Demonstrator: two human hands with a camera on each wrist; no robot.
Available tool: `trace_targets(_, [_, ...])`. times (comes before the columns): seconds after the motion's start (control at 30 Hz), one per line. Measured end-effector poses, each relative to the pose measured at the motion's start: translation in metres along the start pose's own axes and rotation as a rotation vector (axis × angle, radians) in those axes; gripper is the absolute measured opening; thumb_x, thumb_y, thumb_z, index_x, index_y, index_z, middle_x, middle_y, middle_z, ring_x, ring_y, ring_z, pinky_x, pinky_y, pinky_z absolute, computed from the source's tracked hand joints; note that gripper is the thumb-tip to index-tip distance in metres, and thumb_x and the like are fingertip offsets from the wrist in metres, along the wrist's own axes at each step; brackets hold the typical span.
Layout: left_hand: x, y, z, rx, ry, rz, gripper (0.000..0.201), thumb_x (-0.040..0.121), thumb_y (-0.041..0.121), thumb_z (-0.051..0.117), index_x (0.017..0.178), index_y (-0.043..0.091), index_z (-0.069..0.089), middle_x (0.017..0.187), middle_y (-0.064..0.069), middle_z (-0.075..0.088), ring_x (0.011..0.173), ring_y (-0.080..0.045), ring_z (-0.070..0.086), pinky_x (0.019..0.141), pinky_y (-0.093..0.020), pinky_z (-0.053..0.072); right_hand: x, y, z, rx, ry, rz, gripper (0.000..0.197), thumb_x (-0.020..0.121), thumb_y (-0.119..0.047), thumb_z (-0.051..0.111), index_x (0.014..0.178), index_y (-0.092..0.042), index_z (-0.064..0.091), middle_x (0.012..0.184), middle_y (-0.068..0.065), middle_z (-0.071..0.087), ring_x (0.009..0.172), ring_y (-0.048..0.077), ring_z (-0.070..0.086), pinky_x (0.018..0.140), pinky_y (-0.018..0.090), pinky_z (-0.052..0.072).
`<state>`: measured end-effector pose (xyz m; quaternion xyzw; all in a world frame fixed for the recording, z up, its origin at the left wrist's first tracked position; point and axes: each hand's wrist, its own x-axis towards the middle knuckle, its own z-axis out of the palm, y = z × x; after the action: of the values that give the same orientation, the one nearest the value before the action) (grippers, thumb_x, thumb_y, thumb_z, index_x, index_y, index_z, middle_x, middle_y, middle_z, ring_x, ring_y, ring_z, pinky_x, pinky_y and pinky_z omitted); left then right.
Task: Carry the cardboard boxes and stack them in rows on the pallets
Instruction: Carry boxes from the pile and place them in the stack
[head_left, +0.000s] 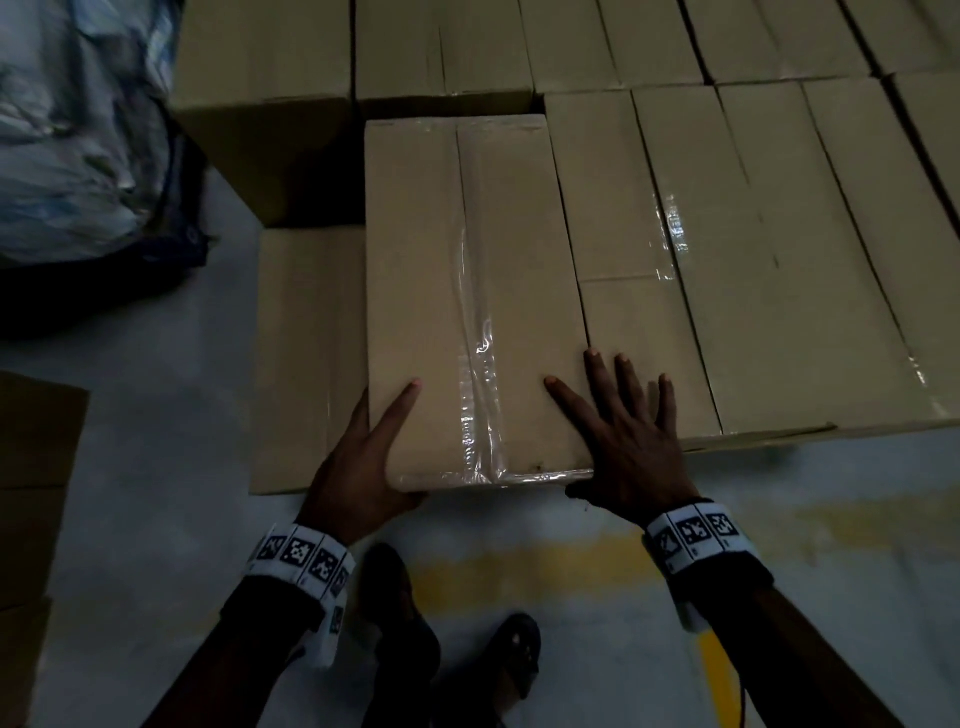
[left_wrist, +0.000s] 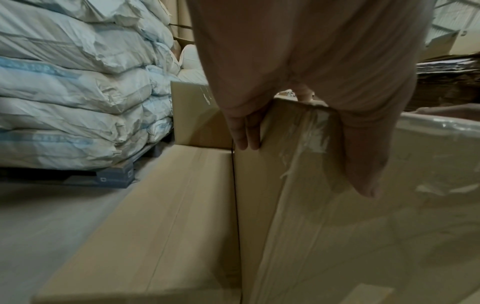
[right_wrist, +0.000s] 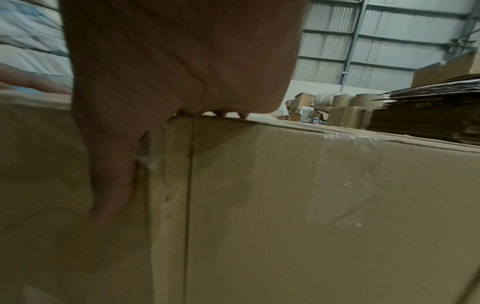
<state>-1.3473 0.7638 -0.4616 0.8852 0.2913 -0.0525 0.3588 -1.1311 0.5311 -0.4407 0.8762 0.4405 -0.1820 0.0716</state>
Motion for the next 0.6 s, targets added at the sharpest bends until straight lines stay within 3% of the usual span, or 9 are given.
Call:
trace_targets(0.2, [0.009,0.002,-0.003,-0.016,-0.010,-0.005,0.139,0.059,0.030,0.098,0.154,0.063,0.002,0.167,0.002,0.011,0.152,-0.022,0.024,0.116,-0.032,0.028,0.015,0.013,-0.010,-0.033,-0.069,-0.084,0.157,0.054,-0.058,0.094,0.157,-0.043,-0.024,0.165,0.006,-0.035,0.153,0.036,-0.027,0.122,0.058,-0.008])
trace_targets(0.4, [0.009,0.000,0.006,-0.043,0.034,0.005,0.139,0.058,0.026,0.098,0.157,0.057,0.005,0.168,-0.002,0.007,0.153,-0.022,0.022,0.115,-0.026,0.024,0.020,0.026,-0.019,-0.065,-0.089,-0.144,0.156,0.056,-0.049,0.096,0.156,-0.046,-0.024,0.165,0.006,-0.034,0.155,0.032,-0.022,0.126,0.058,0.000])
trace_targets(0.6, [0.003,0.003,0.015,-0.100,0.100,-0.041,0.134,0.063,0.021,0.094,0.155,0.061,0.006,0.168,-0.003,0.011,0.152,-0.017,0.021,0.111,-0.016,0.022,0.024,0.024,-0.029,-0.055,-0.179,-0.188,0.153,0.061,-0.065,0.087,0.152,-0.042,-0.033,0.158,0.007,-0.046,0.148,0.035,-0.037,0.120,0.054,-0.016])
